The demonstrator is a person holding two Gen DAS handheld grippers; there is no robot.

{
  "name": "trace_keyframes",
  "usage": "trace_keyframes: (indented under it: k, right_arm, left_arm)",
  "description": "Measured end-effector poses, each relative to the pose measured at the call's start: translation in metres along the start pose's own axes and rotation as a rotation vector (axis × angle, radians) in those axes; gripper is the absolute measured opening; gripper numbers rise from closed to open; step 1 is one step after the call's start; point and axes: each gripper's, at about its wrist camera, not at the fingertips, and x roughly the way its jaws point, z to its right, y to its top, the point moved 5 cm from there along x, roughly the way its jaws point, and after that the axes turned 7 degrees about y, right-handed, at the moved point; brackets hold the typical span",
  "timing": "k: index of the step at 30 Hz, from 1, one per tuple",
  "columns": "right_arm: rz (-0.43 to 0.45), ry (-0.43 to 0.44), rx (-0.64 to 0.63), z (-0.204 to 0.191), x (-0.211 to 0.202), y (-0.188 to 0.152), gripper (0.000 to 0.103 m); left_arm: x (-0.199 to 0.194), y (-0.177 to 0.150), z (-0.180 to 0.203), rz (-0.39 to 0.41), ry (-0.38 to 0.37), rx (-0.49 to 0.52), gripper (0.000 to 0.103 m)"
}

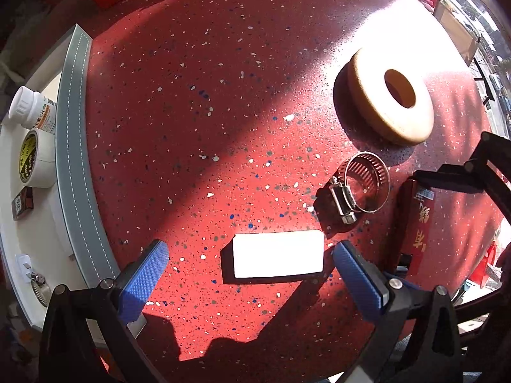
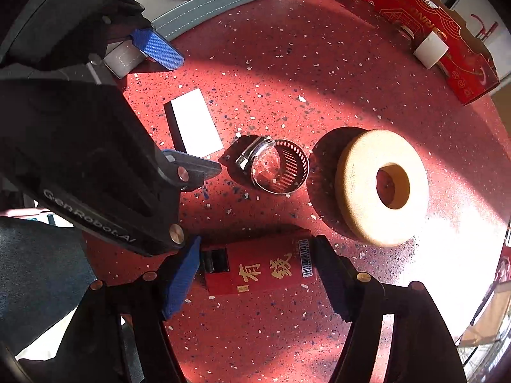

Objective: Organize rigid objects

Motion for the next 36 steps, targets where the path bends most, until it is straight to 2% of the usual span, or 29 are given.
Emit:
trace_keyframes:
  k: [3, 4, 6, 8, 12, 14, 17, 18, 22, 31, 36]
  right_arm:
    - [-0.026, -0.055, 0.235, 0.031, -0.009, -0.028, 0.072]
    - [-0.038, -0.063, 0.354, 0.045, -0.012, -0.043, 0.072]
    - [-0.052, -0.040, 0.584, 0.068, -0.017, -0.069, 0.072]
    - [-0.063, -0.041, 0.711, 0.079, -0.020, -0.084, 0.072]
    - [-0.089, -0.052, 0.759, 0.085, -0.022, -0.087, 0.072]
    - [-0.099, -0.048, 0.781, 0.092, -0.021, -0.087, 0.072]
    - [-0.120, -0.069, 0.834, 0.105, -0.022, -0.090, 0.072]
    - [-0.120, -0.074, 0.851, 0.107, -0.024, -0.090, 0.072]
    - [-0.098, -0.043, 0.929, 0.109, -0.042, -0.087, 0.072]
    - [-0.049, 0.013, 1.012, 0.095, -0.087, -0.091, 0.072]
    - [-0.045, 0.015, 1.014, 0.085, -0.094, -0.082, 0.072]
  left_arm:
    - [0.000, 0.000, -0.002, -0.005, 0.000, -0.013, 0.103]
    - [0.000, -0.001, -0.002, -0.004, 0.001, -0.020, 0.103]
    - [0.000, -0.002, -0.003, 0.005, 0.002, -0.037, 0.103]
    - [-0.001, -0.006, -0.005, 0.005, 0.003, -0.051, 0.103]
    - [0.001, -0.007, -0.006, -0.044, 0.003, -0.065, 0.103]
    - [0.001, -0.004, -0.005, -0.052, -0.002, -0.053, 0.099]
    - [-0.014, -0.001, 0.009, -0.013, -0.009, 0.040, 0.068]
    - [-0.017, -0.001, 0.013, -0.010, -0.015, 0.070, 0.054]
    - [-0.022, -0.005, 0.014, -0.041, -0.080, 0.075, 0.054]
    - [-0.057, -0.018, 0.002, 0.003, -0.168, 0.088, 0.054]
    - [-0.069, -0.021, -0.009, 0.024, -0.198, 0.086, 0.054]
